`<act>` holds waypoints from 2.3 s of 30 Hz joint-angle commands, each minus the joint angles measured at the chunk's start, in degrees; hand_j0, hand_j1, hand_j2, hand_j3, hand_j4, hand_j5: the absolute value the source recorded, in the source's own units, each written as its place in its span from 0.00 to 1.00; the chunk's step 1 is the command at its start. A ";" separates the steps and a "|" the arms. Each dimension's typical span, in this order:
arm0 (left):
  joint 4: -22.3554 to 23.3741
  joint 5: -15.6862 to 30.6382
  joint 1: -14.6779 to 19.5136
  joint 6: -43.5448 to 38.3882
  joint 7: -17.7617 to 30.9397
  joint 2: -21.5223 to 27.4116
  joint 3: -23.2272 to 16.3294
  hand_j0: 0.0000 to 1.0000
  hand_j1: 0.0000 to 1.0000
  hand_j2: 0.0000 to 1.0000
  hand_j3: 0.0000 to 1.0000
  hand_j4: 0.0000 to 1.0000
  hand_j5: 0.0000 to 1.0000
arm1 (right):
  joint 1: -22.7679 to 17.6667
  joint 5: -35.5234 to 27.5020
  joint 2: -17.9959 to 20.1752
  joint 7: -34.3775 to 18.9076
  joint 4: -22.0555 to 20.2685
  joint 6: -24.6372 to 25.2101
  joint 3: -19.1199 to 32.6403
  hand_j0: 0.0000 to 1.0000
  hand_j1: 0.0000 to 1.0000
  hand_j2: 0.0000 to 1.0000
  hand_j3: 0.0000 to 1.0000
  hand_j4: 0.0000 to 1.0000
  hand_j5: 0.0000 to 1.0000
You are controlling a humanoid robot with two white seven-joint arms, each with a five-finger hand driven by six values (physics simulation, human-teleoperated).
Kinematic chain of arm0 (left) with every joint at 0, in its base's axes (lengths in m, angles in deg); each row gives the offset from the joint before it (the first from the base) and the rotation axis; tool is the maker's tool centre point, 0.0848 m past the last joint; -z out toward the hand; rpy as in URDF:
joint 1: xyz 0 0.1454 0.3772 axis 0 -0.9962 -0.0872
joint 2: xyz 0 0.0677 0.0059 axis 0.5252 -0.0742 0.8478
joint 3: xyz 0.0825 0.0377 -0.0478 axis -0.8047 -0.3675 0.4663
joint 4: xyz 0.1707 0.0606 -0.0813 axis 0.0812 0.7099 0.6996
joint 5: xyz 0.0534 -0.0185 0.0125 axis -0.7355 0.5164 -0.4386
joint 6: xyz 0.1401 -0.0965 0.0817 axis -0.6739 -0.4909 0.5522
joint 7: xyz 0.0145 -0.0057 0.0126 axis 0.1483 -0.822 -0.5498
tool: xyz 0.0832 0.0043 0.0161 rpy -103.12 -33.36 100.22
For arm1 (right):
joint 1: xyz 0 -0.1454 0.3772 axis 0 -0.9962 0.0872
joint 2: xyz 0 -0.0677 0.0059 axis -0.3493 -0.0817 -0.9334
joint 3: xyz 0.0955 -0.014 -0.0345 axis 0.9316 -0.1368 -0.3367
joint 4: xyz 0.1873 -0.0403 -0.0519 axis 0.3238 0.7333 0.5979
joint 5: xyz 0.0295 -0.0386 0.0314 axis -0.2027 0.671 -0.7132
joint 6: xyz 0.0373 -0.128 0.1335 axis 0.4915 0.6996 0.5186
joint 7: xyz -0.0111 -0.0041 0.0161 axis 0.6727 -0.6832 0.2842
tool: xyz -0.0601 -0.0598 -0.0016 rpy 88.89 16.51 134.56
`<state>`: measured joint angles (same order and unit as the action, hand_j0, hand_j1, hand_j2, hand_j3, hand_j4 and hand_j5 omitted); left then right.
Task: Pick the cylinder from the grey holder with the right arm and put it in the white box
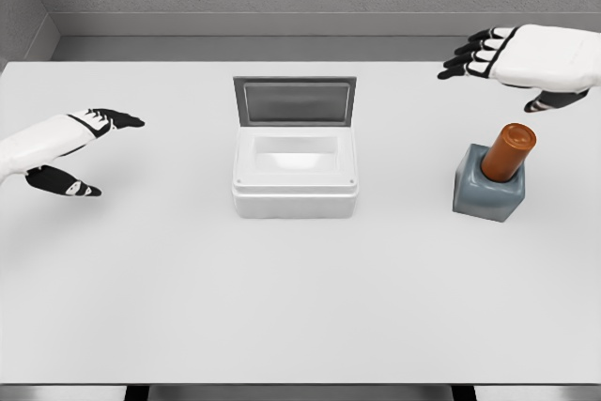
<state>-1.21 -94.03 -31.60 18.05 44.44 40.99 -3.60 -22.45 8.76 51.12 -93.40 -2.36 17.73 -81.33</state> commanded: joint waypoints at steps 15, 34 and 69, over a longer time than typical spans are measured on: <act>0.80 36.11 4.75 -0.05 -0.16 -2.85 -14.34 1.00 1.00 1.00 1.00 1.00 1.00 | -1.85 -0.24 5.05 0.03 2.76 0.15 1.66 1.00 1.00 1.00 1.00 1.00 1.00; 1.41 51.40 9.76 -8.77 12.67 -4.08 -19.62 1.00 1.00 1.00 1.00 1.00 1.00 | -2.20 1.08 3.38 0.03 2.67 0.15 -7.22 1.00 1.00 1.00 1.00 1.00 1.00; 2.64 51.58 9.14 -11.85 19.88 -5.84 -16.28 1.00 1.00 1.00 1.00 1.00 1.00 | -2.99 3.45 2.68 0.03 3.99 0.15 -8.63 0.09 0.09 0.09 0.09 0.09 0.09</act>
<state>1.42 -42.80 -22.46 6.37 64.08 35.15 -20.06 -25.43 11.94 53.78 -93.52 1.59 18.27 -89.62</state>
